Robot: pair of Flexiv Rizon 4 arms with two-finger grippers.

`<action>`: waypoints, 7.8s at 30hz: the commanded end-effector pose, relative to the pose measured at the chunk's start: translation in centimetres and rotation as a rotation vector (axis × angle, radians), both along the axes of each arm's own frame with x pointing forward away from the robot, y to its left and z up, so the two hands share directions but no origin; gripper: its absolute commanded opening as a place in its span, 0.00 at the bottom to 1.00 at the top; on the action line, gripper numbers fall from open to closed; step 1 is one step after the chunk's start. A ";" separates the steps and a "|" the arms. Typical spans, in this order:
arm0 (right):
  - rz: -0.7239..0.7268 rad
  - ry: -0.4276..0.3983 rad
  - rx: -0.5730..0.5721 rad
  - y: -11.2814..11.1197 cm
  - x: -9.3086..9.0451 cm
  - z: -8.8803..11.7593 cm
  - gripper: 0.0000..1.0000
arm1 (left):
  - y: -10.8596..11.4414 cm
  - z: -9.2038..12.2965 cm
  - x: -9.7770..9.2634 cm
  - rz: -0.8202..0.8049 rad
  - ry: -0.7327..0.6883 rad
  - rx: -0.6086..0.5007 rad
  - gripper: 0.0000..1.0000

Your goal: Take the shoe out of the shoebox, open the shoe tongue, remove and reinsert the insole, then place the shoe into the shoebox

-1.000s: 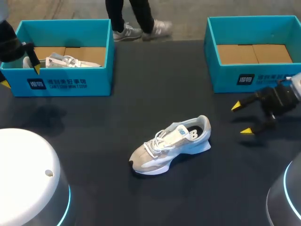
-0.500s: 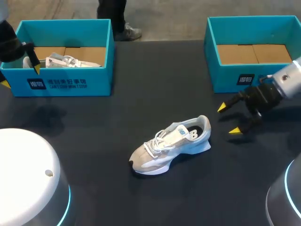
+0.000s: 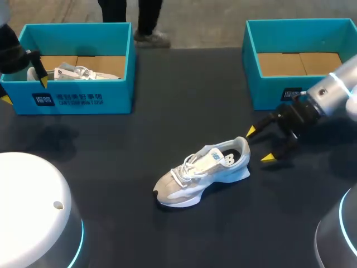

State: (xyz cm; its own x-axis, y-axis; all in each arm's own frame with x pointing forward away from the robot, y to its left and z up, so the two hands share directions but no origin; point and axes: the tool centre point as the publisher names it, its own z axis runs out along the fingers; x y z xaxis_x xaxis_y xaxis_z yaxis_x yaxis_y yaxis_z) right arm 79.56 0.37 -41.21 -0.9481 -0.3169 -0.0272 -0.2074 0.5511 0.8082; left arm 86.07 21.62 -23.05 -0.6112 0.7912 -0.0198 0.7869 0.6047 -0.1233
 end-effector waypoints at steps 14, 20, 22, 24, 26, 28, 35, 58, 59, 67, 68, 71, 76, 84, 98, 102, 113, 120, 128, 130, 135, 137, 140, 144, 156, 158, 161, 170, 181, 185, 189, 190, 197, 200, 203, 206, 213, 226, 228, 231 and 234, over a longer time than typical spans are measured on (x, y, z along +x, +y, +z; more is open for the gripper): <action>0.036 0.014 0.006 2.8 -1.5 -0.6 1.00 | 0.0 0.0 -0.1 0.000 -0.002 0.001 1.00; 0.036 0.023 0.032 4.0 -2.4 -0.9 1.00 | 0.0 0.0 -0.1 0.000 -0.002 0.001 1.00; 0.044 0.027 0.037 4.4 -2.6 -1.1 1.00 | 0.0 0.0 -0.1 0.000 -0.002 0.001 1.00; 0.052 0.032 0.039 4.7 -2.8 -1.2 1.00 | 0.0 0.0 -0.1 0.000 -0.002 0.001 1.00; 0.059 0.035 0.040 5.0 -2.9 -1.3 1.00 | 0.0 0.0 -0.1 0.000 -0.002 0.001 1.00; 0.068 0.037 0.039 5.4 -3.0 -1.3 1.00 | 0.0 0.0 -0.1 0.000 -0.002 0.001 1.00; 0.074 0.042 0.046 6.2 -3.4 -1.4 1.00 | 0.0 0.0 -0.1 0.000 -0.002 0.001 1.00; -0.005 0.054 0.037 7.4 -3.8 -1.6 0.47 | 0.0 0.0 -0.1 0.000 -0.002 0.001 1.00; -0.010 0.052 0.035 7.3 -3.8 -1.6 0.31 | 0.0 0.0 -0.1 0.000 -0.002 0.001 1.00; -0.080 0.043 0.012 6.3 -4.1 -1.1 0.00 | 0.0 0.0 -0.1 0.000 -0.002 0.001 1.00; -0.095 0.039 0.008 6.1 -4.2 -1.0 0.00 | 0.0 0.0 -0.1 0.000 -0.002 0.001 1.00; -0.150 0.035 -0.007 5.6 -4.4 -0.7 0.00 | 0.0 0.0 -0.1 0.000 -0.002 0.001 1.00; -0.256 0.023 -0.019 5.2 -4.7 -0.5 0.00 | 0.0 0.0 -0.1 0.000 -0.002 0.001 1.00; -0.354 -0.001 -0.015 5.3 -5.0 -0.2 0.00 | 0.0 0.0 -0.1 0.000 -0.002 0.001 1.00; -0.377 0.005 -0.006 6.6 -5.3 -0.5 0.00 | 0.0 0.0 -0.1 0.000 -0.002 0.001 1.00; -0.375 0.010 -0.005 7.1 -5.2 -0.6 0.00 | 0.0 0.0 -0.1 0.000 -0.002 0.001 1.00; -0.384 0.023 0.007 7.1 -5.1 -1.3 0.00 | 0.0 0.0 -0.1 0.000 -0.002 0.001 1.00; -0.384 0.024 -0.001 7.4 -5.2 -1.4 0.00 | 0.0 0.0 -0.1 0.000 -0.002 0.001 1.00; -0.384 0.024 -0.001 7.4 -5.2 -1.4 0.00 | 0.0 0.0 -0.1 0.000 -0.002 0.001 1.00; -0.384 0.024 -0.001 7.4 -5.2 -1.4 0.00 | 0.0 0.0 -0.1 0.000 -0.002 0.001 1.00; -0.384 0.024 -0.001 7.4 -5.2 -1.4 0.00 | 0.0 0.0 -0.1 0.000 -0.002 0.001 1.00; -0.384 0.024 -0.001 7.4 -5.2 -1.4 0.00 | 0.0 0.0 -0.1 0.000 -0.002 0.001 1.00; -0.384 0.024 -0.001 7.4 -5.2 -1.4 0.00 | 0.0 0.0 -0.1 0.000 -0.002 0.001 1.00; -0.384 0.024 -0.001 7.4 -5.2 -1.4 0.00 | 0.0 0.0 -0.1 0.000 -0.002 0.001 1.00; -0.384 0.024 -0.001 7.4 -5.2 -1.4 0.00 | 0.0 0.0 -0.1 0.000 -0.002 0.001 1.00; -0.384 0.024 -0.001 7.4 -5.2 -1.4 0.00 | -1.0 0.4 -0.7 0.119 0.018 0.029 1.00; -0.384 0.024 -0.001 7.4 -5.2 -1.4 0.00 | -2.0 0.8 -1.6 0.265 0.042 0.059 1.00; -0.384 0.024 -0.001 7.4 -5.2 -1.4 0.00 | -4.6 2.2 -3.2 0.762 0.077 0.054 1.00; -0.384 0.024 -0.001 7.4 -5.2 -1.4 0.00 | -10.4 4.6 -6.1 1.206 0.048 0.116 1.00; -0.384 0.024 -0.001 7.4 -5.2 -1.4 0.00 | -12.7 4.7 -6.9 1.292 0.060 0.107 1.00; -0.384 0.024 -0.001 7.4 -5.2 -1.4 0.00 | -15.1 4.3 -7.7 1.387 0.079 0.094 1.00; -0.384 0.024 -0.001 7.4 -5.2 -1.4 0.00 | -15.8 4.2 -7.9 1.410 0.087 0.087 1.00; -0.384 0.024 -0.001 7.4 -5.2 -1.4 0.00 | -19.6 2.9 -9.4 1.604 0.122 0.049 1.00; -0.384 0.024 -0.001 7.4 -5.2 -1.4 0.00 | -21.8 2.5 -10.1 1.635 0.107 0.036 1.00; -0.384 0.024 -0.001 7.4 -5.2 -1.4 0.00 | -23.9 1.9 -10.4 1.637 0.108 0.020 1.00; -0.384 0.024 -0.001 7.4 -5.2 -1.4 0.00 | -26.1 1.4 -10.7 1.630 0.102 0.017 1.00; -0.384 0.024 -0.001 7.4 -5.2 -1.4 0.00 | -29.8 -0.1 -10.7 1.608 0.105 -0.003 1.00; -0.384 0.024 -0.001 7.4 -5.2 -1.4 0.00 | -34.8 -3.5 -11.1 1.546 0.107 0.033 1.00; -0.384 0.024 -0.001 7.4 -5.2 -1.4 0.00 | -35.4 -3.9 -11.2 1.527 0.108 0.046 1.00; -0.384 0.024 -0.001 7.4 -5.2 -1.4 0.00 | -36.3 -4.5 -11.6 1.515 0.098 0.052 1.00; -0.384 0.024 -0.001 7.4 -5.2 -1.4 0.00 | -36.8 -5.2 -11.7 1.503 0.106 0.063 1.00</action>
State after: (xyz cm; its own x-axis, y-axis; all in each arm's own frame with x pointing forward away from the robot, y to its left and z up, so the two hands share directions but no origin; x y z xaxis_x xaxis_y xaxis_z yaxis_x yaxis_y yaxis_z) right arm 74.34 7.48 -42.53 -0.9982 0.0601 -0.0035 0.0321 0.5809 0.8133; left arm 73.85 -14.15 -27.41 -0.8257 -0.5582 0.0815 -0.5641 0.8189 -0.1060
